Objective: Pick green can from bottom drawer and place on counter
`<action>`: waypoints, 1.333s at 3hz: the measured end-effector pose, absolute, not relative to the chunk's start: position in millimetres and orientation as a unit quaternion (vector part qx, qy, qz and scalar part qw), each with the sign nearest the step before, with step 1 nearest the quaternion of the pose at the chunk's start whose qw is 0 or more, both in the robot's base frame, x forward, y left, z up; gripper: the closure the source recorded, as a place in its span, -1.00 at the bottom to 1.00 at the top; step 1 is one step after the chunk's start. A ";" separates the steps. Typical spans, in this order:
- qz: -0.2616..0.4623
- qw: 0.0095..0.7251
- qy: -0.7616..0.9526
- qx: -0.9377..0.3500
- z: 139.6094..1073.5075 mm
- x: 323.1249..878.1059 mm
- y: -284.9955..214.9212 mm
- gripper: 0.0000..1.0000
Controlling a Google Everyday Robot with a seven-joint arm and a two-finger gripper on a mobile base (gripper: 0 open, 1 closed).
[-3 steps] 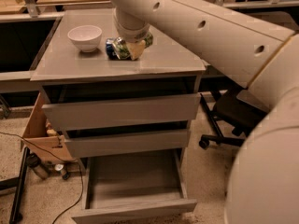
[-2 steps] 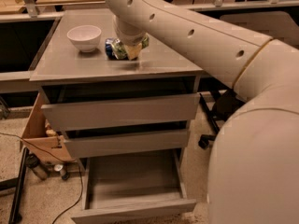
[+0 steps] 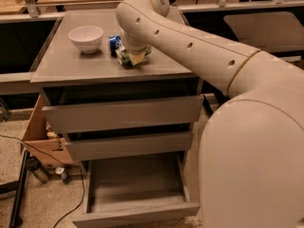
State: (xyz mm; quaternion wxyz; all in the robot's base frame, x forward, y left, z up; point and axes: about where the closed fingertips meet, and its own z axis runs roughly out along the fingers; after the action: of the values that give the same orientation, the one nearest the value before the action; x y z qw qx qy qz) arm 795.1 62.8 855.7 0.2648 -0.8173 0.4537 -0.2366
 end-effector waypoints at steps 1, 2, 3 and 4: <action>-0.236 0.269 0.455 -0.815 854.0 797.5 60.4 0.16; -0.236 0.273 0.456 -0.814 853.8 797.4 58.2 -0.32; -0.238 0.279 0.458 -0.810 856.0 793.8 55.3 -0.76; -0.242 0.283 0.458 -0.807 865.0 788.0 54.4 -1.00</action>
Offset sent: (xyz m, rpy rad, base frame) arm 0.0019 -0.0127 -0.0022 0.0434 -0.0262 -0.0073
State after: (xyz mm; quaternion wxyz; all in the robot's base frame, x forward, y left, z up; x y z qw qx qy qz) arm 788.0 54.4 865.0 0.2832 -0.8070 0.4581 -0.2421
